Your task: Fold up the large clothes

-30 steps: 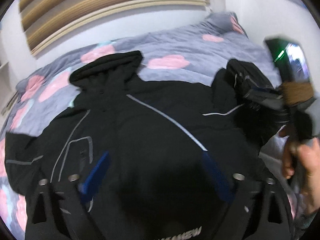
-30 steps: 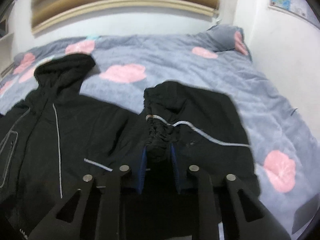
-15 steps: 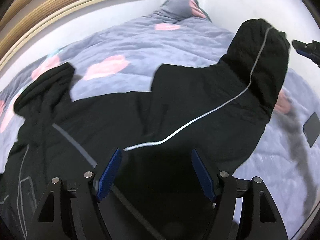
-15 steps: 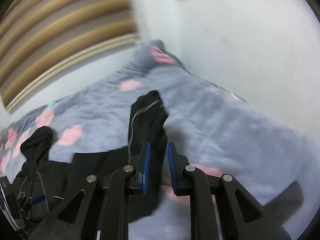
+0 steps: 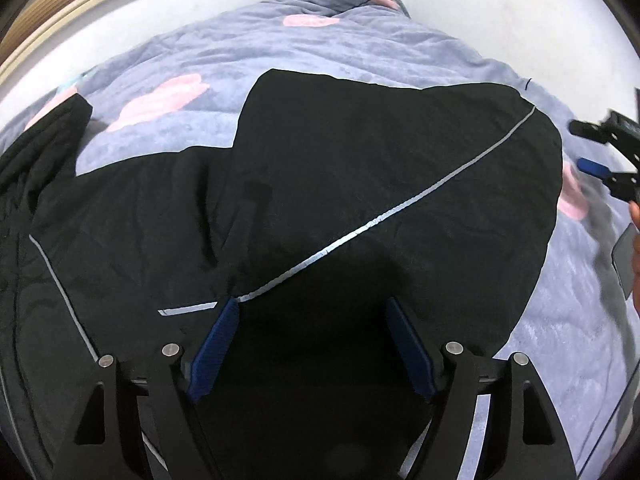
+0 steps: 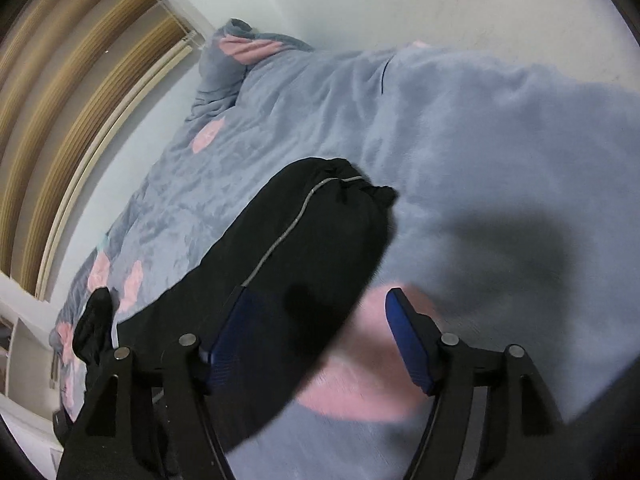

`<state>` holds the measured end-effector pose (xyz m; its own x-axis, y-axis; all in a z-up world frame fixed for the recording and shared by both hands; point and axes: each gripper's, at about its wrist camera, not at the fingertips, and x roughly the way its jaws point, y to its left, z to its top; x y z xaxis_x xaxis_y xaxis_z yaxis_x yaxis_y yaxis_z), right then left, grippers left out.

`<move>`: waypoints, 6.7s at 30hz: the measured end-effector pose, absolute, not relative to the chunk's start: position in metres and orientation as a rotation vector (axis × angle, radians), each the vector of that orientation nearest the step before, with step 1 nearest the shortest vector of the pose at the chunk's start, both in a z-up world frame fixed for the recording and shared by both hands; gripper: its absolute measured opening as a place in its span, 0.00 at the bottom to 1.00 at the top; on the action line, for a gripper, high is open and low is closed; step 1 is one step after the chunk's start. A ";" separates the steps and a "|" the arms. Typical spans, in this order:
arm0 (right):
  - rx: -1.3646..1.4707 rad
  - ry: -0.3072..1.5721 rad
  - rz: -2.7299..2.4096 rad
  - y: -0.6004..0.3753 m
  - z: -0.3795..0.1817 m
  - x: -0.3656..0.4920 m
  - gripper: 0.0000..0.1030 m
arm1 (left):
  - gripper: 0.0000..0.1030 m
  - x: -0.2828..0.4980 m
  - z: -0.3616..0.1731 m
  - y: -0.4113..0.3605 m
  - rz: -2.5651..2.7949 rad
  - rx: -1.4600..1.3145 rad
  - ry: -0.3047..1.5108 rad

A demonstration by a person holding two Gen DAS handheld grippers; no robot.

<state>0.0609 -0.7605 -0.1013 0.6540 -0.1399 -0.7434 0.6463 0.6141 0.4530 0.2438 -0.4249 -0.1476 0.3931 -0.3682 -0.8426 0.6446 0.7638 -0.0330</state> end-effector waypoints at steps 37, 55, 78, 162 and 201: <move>0.465 0.723 -0.461 -0.647 -0.007 0.110 0.15 | 0.77 0.231 -0.071 -0.329 -0.659 0.281 0.873; 0.091 0.840 0.048 -0.260 0.026 0.241 0.15 | 0.77 0.202 -0.024 -0.087 -0.353 0.200 0.764; -0.017 1.039 0.325 -0.136 -0.079 0.242 0.64 | 0.77 0.216 -0.072 0.019 -0.264 0.033 0.872; 0.116 0.920 0.077 -0.168 -0.162 0.170 0.91 | 0.52 0.253 -0.093 0.334 0.192 -0.364 0.784; 0.093 0.886 0.108 -0.161 -0.179 0.170 1.00 | 0.16 0.296 -0.111 0.371 0.511 -0.401 0.747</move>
